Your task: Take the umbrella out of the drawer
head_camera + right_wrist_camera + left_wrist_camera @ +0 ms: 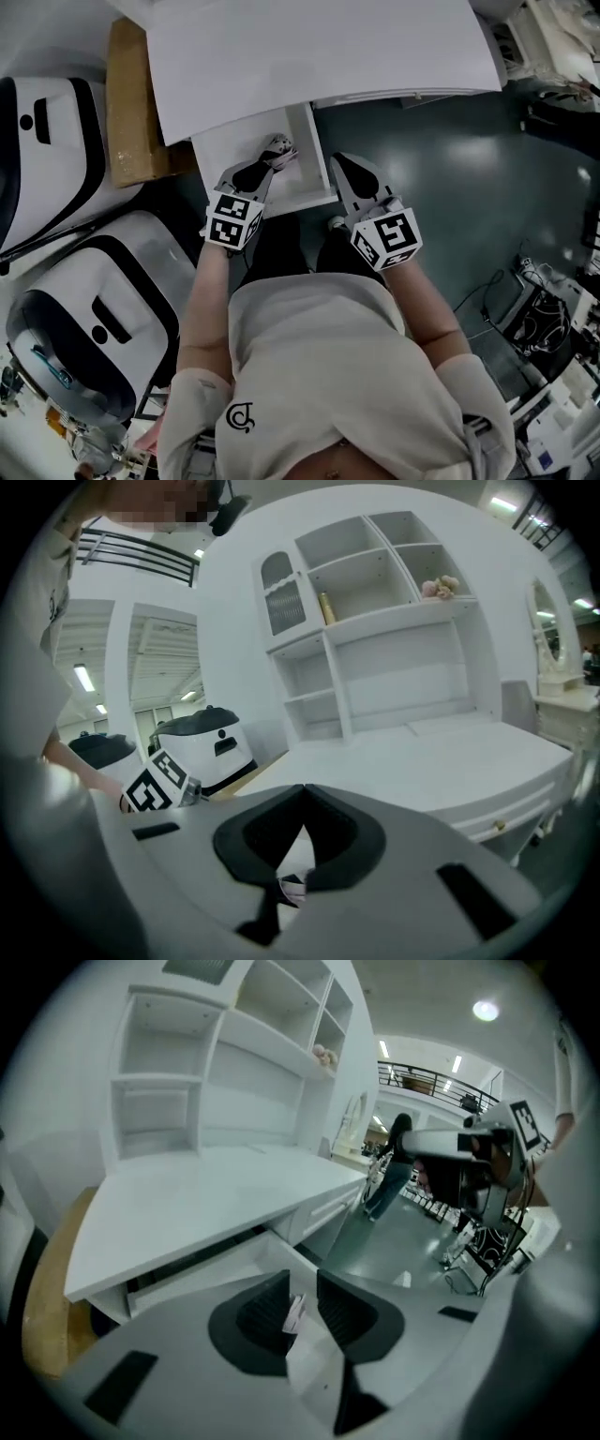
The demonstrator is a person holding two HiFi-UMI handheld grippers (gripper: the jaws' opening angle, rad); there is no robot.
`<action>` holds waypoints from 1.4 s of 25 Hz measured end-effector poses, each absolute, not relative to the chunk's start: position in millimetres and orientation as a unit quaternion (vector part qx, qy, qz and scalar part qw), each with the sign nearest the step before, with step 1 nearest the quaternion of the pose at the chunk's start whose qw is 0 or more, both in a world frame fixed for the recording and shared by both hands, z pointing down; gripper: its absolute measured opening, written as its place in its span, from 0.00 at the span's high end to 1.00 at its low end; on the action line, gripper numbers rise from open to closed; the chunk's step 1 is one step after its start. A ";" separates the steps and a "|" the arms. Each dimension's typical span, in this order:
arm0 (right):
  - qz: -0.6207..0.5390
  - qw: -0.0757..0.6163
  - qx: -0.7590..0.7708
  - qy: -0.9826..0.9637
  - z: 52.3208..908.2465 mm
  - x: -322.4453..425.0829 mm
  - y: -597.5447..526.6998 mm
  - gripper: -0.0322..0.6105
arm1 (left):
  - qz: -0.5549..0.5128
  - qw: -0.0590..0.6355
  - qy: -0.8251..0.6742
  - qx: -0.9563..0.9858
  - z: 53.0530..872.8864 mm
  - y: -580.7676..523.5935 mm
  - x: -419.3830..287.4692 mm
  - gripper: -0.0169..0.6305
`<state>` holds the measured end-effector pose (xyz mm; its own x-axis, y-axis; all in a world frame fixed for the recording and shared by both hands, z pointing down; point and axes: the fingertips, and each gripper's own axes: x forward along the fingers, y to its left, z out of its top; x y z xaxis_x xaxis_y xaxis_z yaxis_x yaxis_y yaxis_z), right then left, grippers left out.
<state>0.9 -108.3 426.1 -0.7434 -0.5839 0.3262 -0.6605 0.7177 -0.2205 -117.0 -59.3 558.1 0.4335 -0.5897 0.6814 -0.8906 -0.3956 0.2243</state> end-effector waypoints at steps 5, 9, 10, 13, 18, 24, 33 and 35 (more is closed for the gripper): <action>0.182 0.121 0.378 -0.900 448.0 -0.6 -124.3 0.94 | 0.293 0.332 -0.409 0.798 614.9 -65.5 -108.0 0.68; 0.194 0.130 0.390 -0.891 469.3 -3.3 -127.9 0.94 | 0.322 0.355 -0.377 0.793 658.5 -70.0 -102.6 0.57; 0.198 0.132 0.392 -0.889 474.6 -3.5 -128.0 0.94 | 0.331 0.358 -0.370 0.791 669.5 -70.3 -102.4 0.56; 0.212 0.136 0.401 -0.881 487.6 -1.4 -129.2 0.94 | 0.357 0.364 -0.356 0.783 700.3 -71.3 -102.2 0.50; 0.225 0.135 0.412 -0.873 500.3 -2.0 -131.9 0.94 | 0.388 0.367 -0.351 0.769 735.2 -73.8 -101.6 0.38; 0.240 0.146 0.414 -0.866 521.6 -1.3 -132.0 0.94 | 0.425 0.363 -0.328 0.761 767.3 -73.0 -93.6 0.36; 0.266 0.160 0.429 -0.849 543.1 14.1 -134.8 0.94 | 0.456 0.328 -0.366 0.742 790.4 -76.9 -102.5 0.40; 0.273 0.163 0.428 -0.846 545.4 15.0 -133.3 0.94 | 0.454 0.325 -0.378 0.739 789.6 -78.5 -105.7 0.48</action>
<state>15.0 -133.3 545.4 -0.5799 -0.6360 0.5091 -0.8136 0.4840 -0.3222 -105.7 -78.5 789.6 0.3020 -0.2632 0.9162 -0.8529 -0.5039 0.1363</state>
